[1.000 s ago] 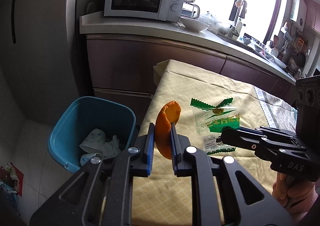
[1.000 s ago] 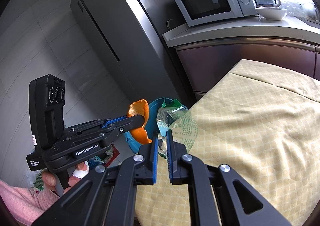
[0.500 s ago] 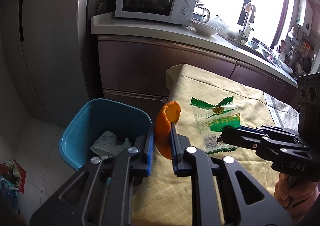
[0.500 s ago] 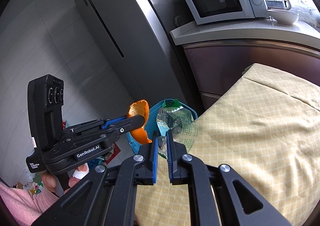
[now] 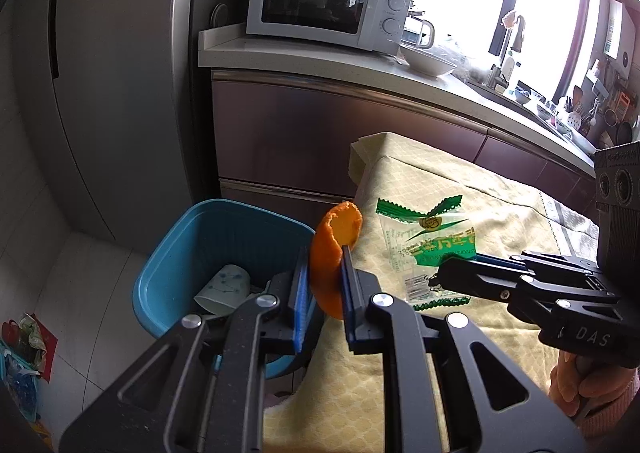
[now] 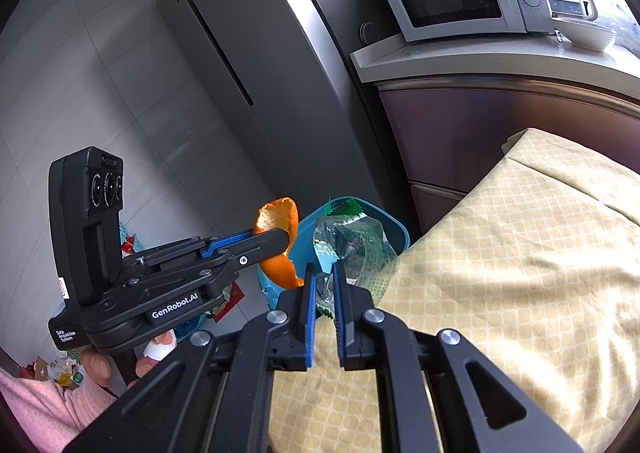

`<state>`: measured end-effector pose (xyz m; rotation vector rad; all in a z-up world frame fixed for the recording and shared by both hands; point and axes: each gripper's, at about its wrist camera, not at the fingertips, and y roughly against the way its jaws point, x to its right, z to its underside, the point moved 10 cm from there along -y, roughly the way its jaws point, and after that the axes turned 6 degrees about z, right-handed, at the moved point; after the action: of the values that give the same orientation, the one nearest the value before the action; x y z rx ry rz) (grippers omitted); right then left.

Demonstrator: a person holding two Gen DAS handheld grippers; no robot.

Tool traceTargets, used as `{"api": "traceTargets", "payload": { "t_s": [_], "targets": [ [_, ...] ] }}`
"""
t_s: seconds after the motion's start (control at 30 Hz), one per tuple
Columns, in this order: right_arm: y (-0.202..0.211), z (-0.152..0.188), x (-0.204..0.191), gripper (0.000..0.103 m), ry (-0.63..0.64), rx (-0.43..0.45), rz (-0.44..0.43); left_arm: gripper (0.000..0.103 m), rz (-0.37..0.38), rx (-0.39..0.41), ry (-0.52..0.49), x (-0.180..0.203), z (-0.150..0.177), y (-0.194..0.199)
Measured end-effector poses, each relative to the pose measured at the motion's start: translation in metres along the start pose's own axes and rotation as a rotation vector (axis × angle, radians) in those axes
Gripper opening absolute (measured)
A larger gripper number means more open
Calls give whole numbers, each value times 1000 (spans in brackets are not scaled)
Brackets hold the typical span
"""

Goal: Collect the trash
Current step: 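Carry the orange peel and green wrapper over to the blue bin, then open both tools above the blue bin to drop peel and wrapper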

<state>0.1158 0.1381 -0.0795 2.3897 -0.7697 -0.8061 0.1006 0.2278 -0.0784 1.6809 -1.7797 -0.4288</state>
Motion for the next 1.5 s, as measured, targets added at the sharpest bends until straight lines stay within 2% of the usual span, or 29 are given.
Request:
{"api": "traceTargets", "payload": {
  "t_s": [0.77, 1.5],
  "targets": [
    [-35, -5, -11, 7, 29, -58, 0, 15, -39, -11, 48, -27, 0, -14],
    [-87, -10, -21, 7, 61, -144, 18, 15, -113, -52, 101, -69, 12, -44]
  ]
}}
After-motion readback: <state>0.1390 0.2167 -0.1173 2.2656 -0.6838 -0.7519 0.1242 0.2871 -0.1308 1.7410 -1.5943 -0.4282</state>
